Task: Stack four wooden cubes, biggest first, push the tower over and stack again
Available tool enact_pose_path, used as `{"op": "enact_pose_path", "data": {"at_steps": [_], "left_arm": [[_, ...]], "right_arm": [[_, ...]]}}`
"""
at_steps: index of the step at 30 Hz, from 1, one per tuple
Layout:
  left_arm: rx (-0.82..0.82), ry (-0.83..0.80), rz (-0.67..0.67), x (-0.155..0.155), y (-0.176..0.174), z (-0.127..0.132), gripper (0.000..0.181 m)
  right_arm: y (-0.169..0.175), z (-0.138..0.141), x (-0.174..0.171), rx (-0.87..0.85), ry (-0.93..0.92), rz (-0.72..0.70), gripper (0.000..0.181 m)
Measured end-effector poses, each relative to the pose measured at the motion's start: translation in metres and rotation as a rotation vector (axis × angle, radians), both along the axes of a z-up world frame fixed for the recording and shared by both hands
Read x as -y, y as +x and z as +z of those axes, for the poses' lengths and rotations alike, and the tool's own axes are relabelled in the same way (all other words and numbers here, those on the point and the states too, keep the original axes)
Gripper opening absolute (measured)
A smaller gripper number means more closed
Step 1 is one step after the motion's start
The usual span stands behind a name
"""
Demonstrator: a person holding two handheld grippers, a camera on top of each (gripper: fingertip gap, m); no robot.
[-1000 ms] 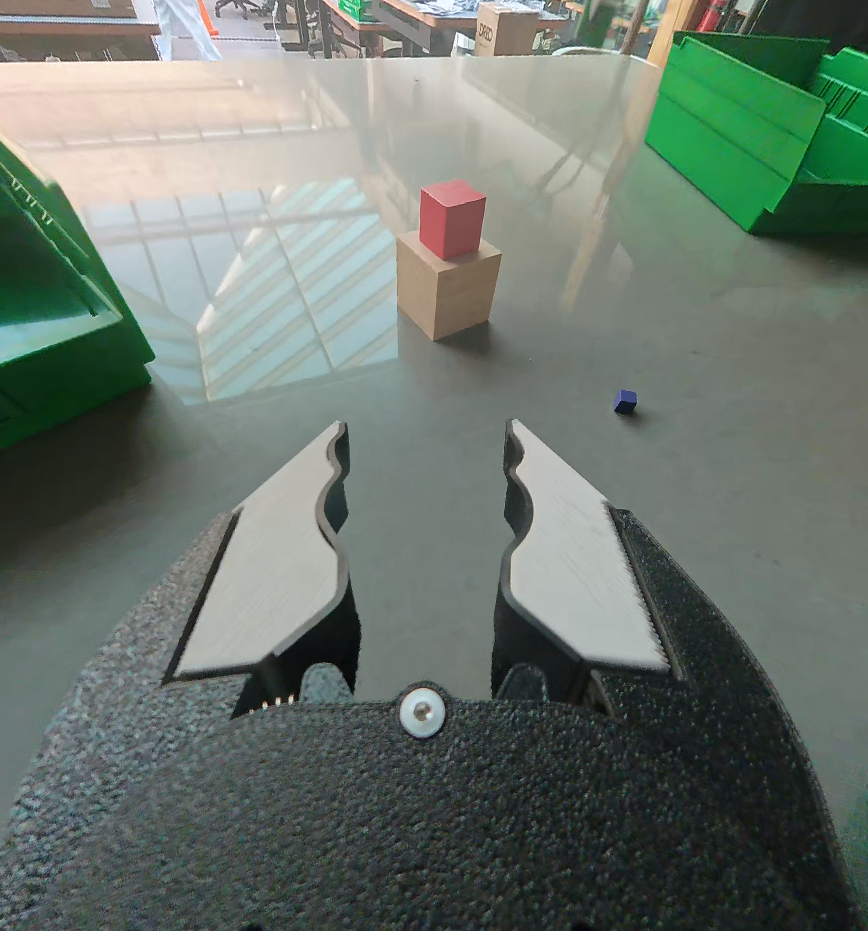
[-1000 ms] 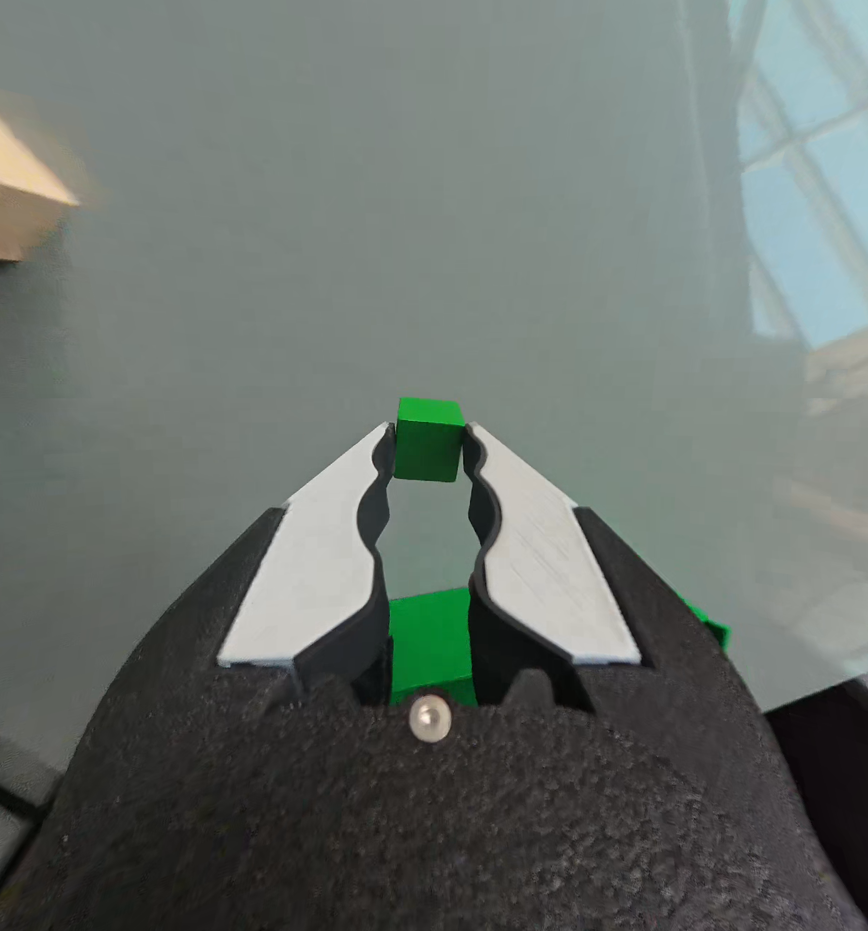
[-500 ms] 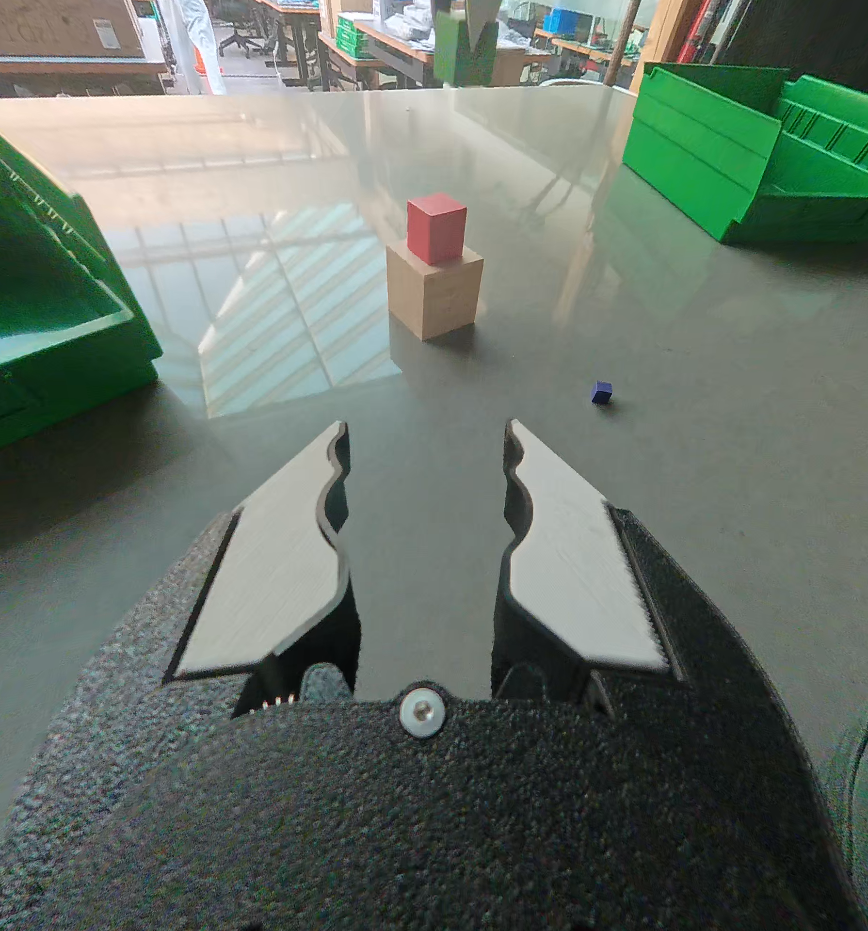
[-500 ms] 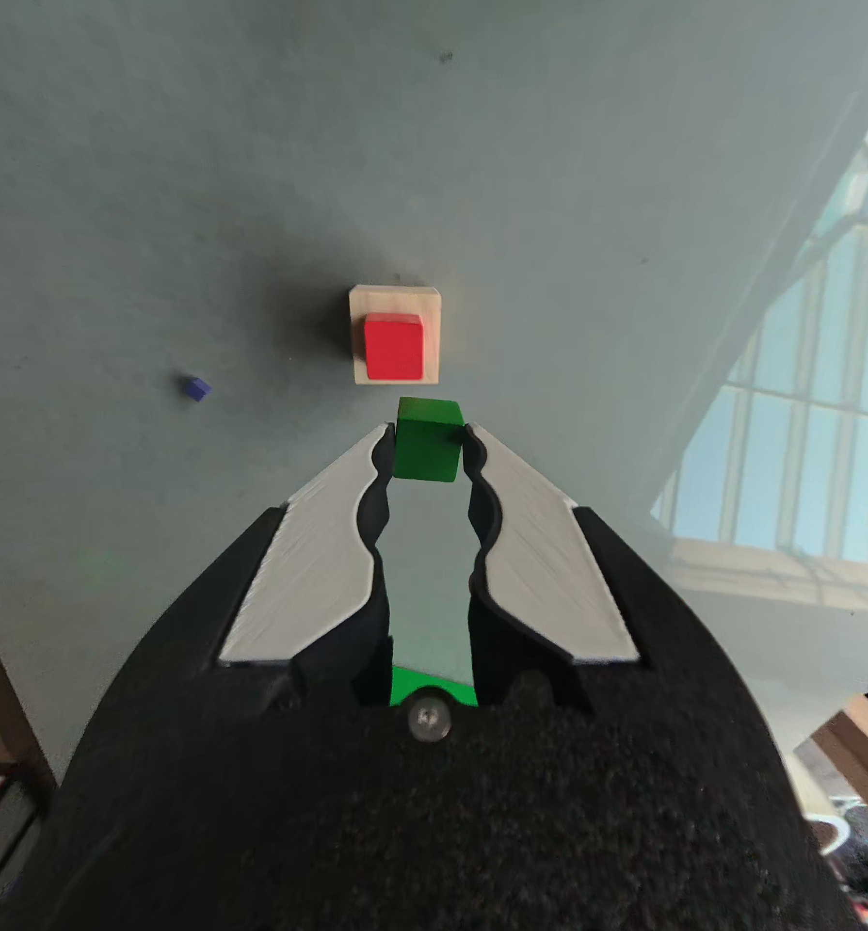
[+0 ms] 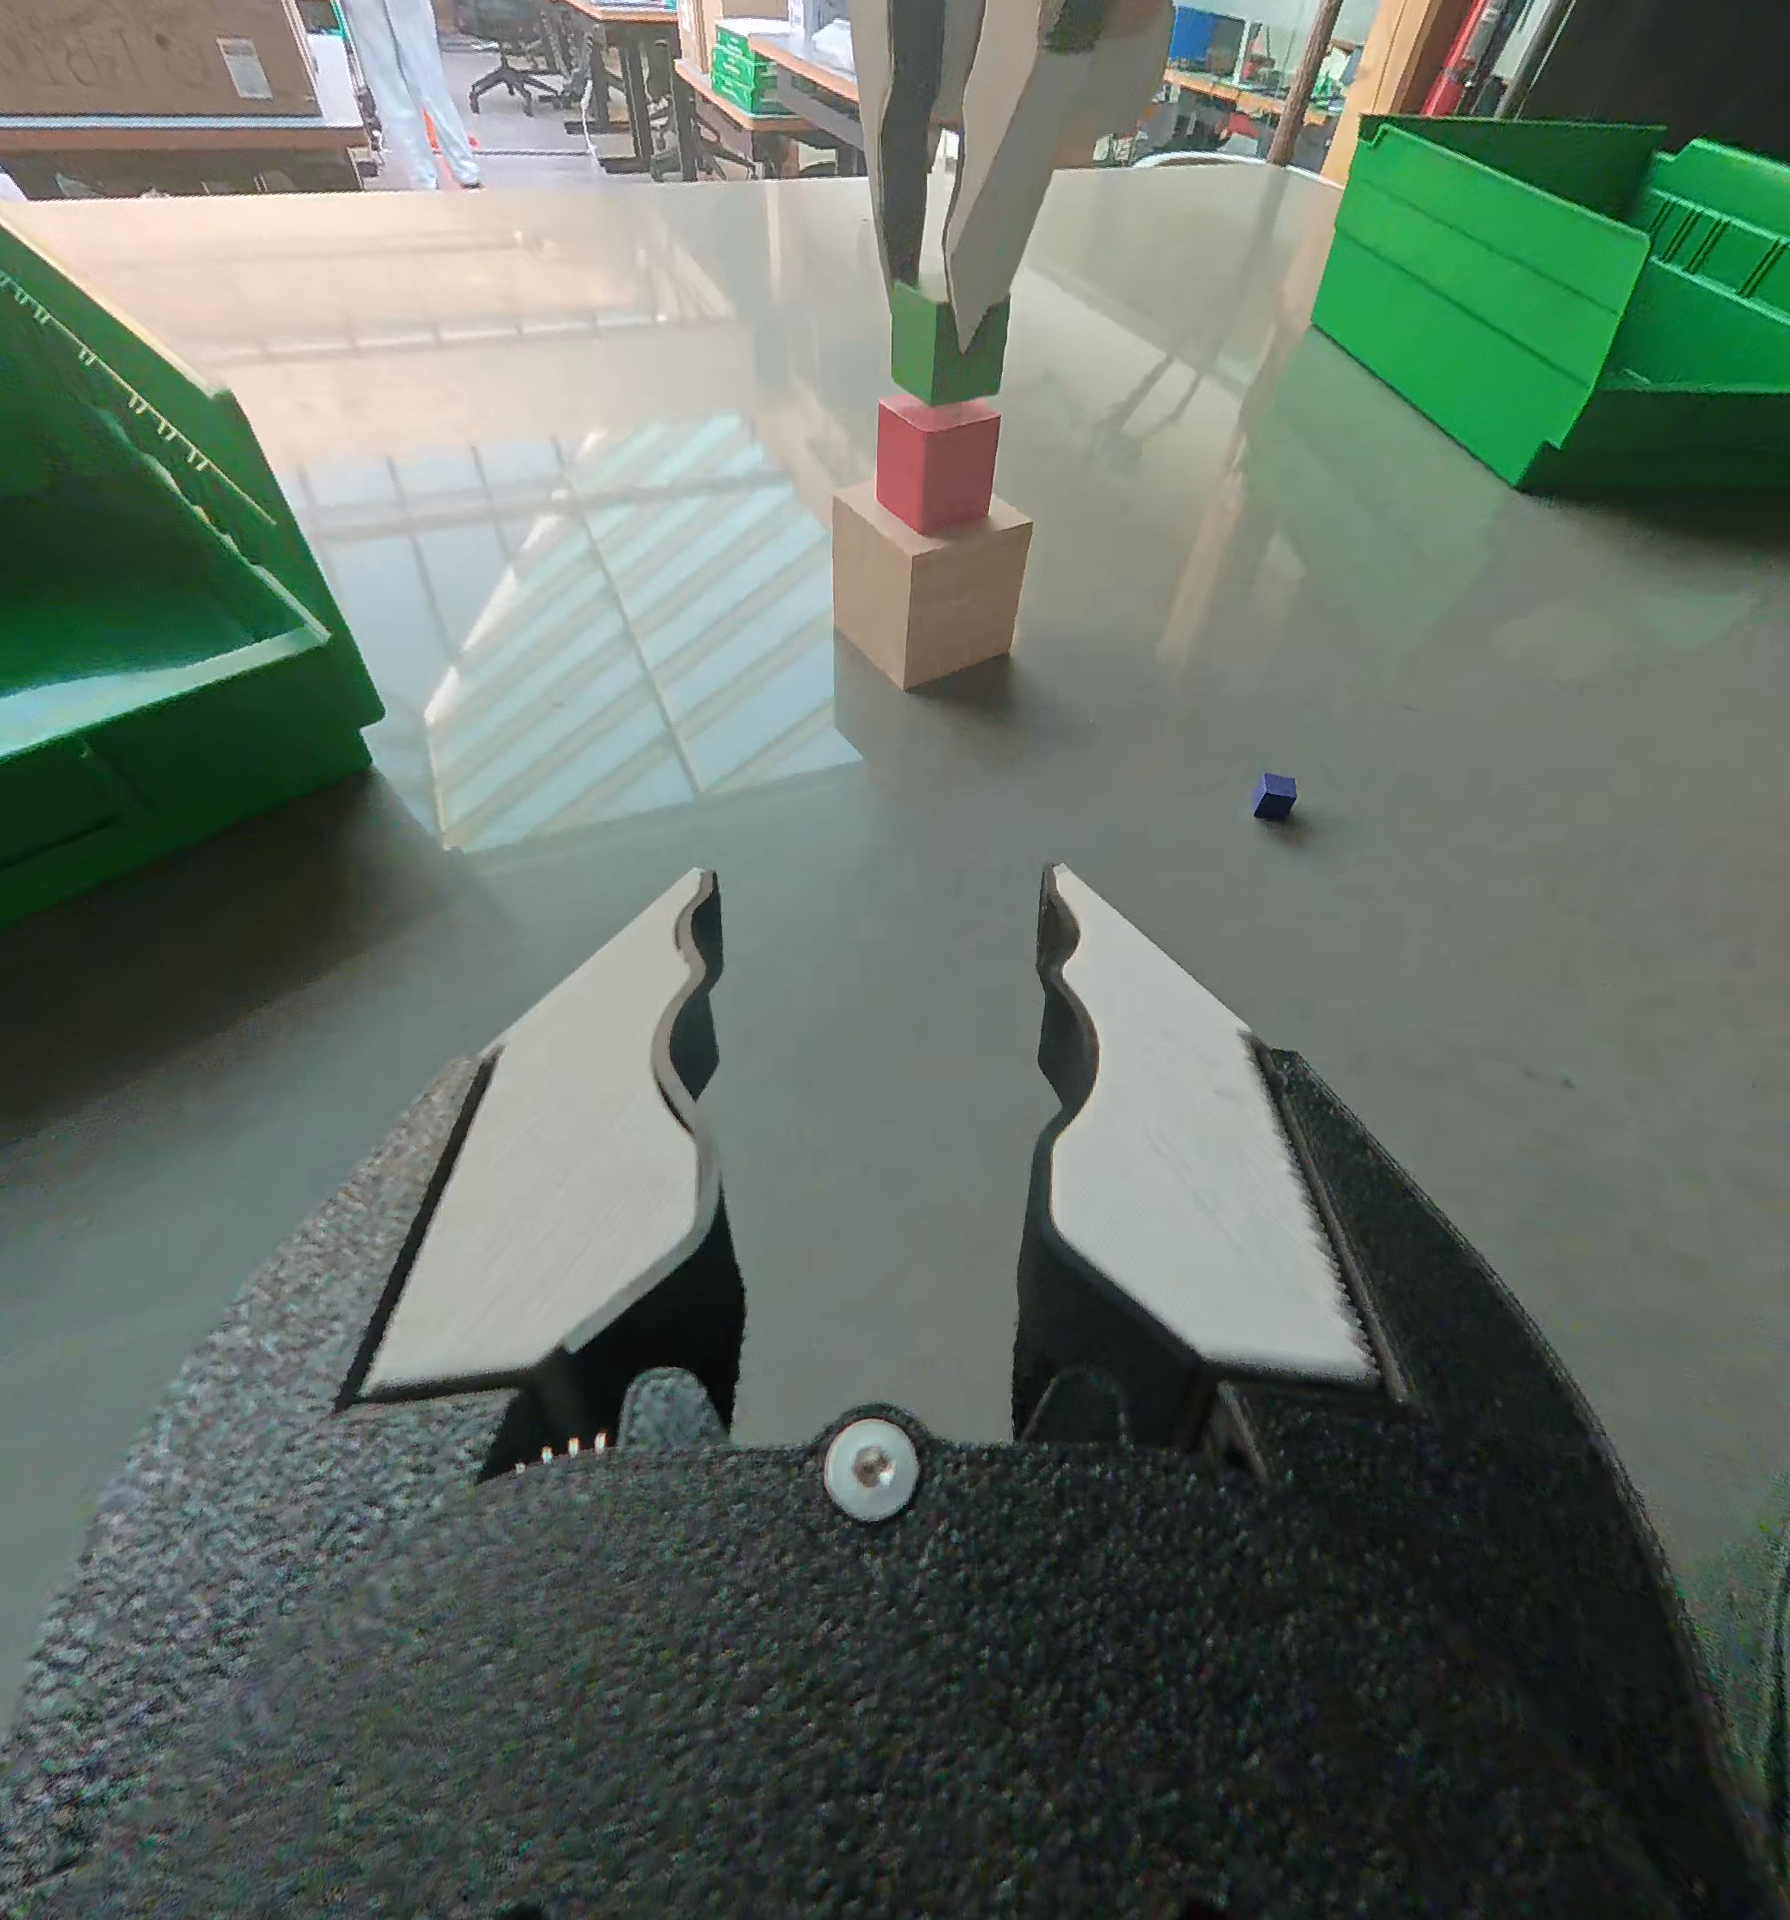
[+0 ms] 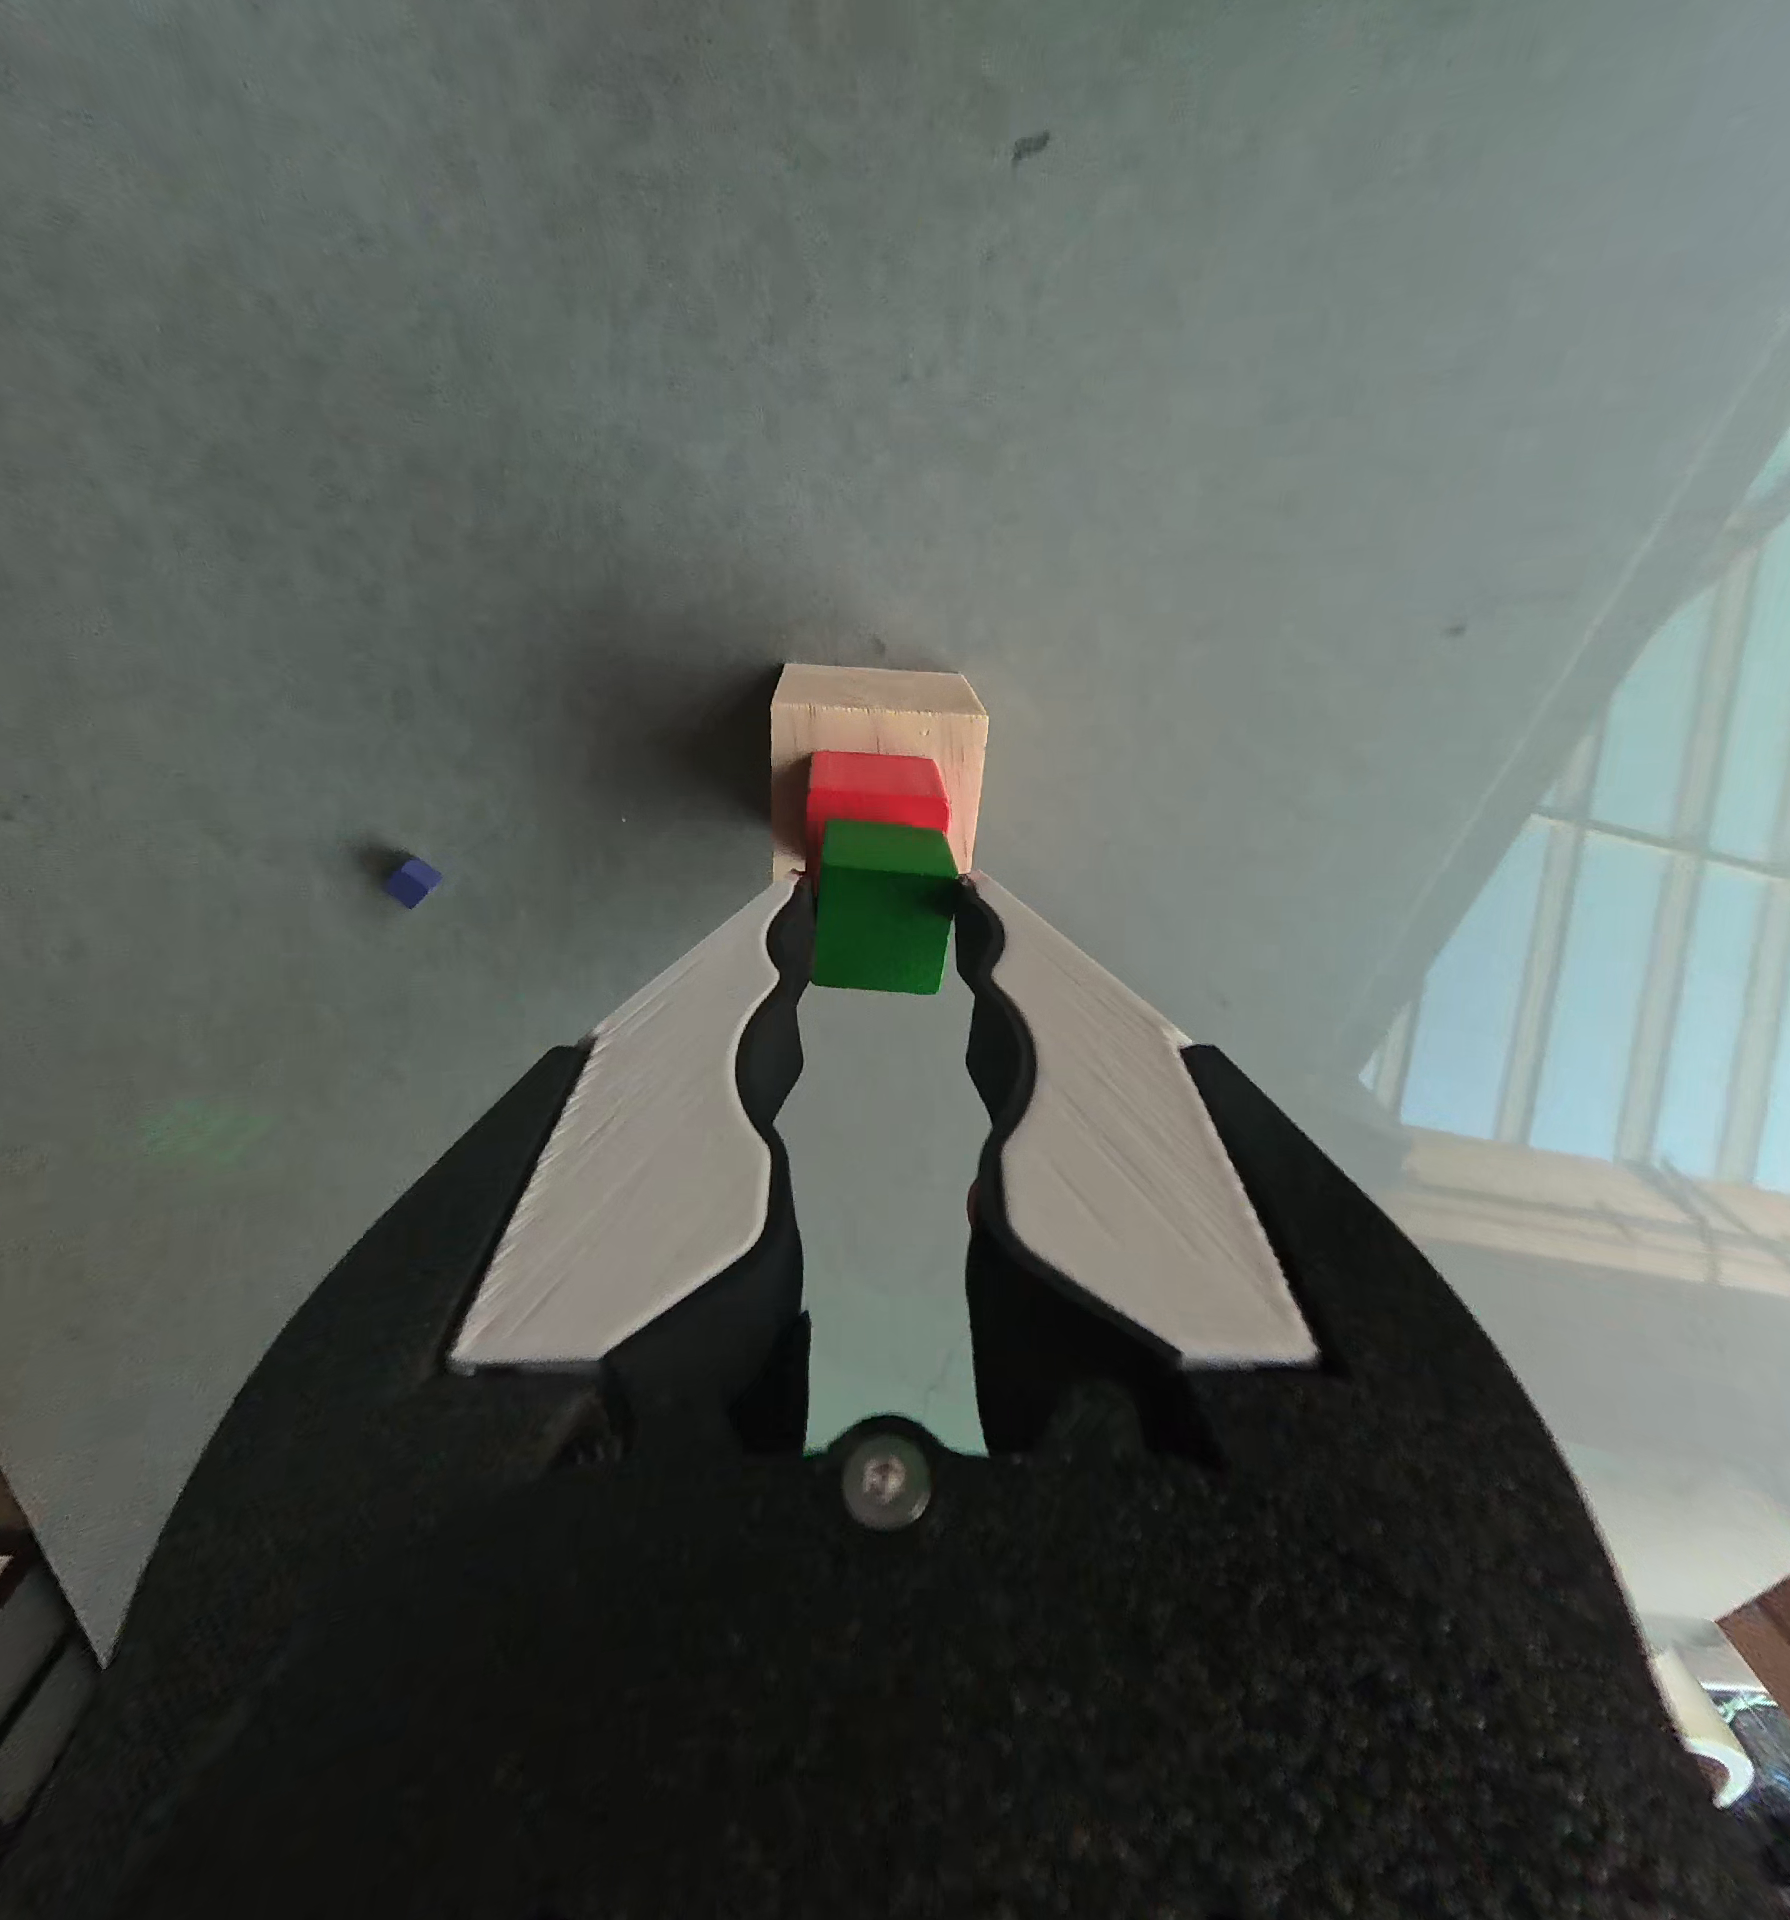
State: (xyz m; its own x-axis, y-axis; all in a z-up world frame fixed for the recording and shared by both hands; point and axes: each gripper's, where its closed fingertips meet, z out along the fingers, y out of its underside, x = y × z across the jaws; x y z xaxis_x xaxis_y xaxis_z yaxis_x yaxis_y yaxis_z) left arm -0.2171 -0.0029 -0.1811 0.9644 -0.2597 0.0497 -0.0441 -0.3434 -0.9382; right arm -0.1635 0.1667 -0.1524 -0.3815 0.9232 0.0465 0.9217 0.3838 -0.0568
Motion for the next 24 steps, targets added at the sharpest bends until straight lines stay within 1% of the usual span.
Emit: {"op": "enact_pose_path", "data": {"at_steps": [24], "left_arm": [[0.009, -0.001, 0.005, 0.0006, -0.0010, -0.0003, 0.061]], "right_arm": [[-0.0015, -0.0038, 0.0013, 0.006, 0.010, 0.022, 0.027]]}}
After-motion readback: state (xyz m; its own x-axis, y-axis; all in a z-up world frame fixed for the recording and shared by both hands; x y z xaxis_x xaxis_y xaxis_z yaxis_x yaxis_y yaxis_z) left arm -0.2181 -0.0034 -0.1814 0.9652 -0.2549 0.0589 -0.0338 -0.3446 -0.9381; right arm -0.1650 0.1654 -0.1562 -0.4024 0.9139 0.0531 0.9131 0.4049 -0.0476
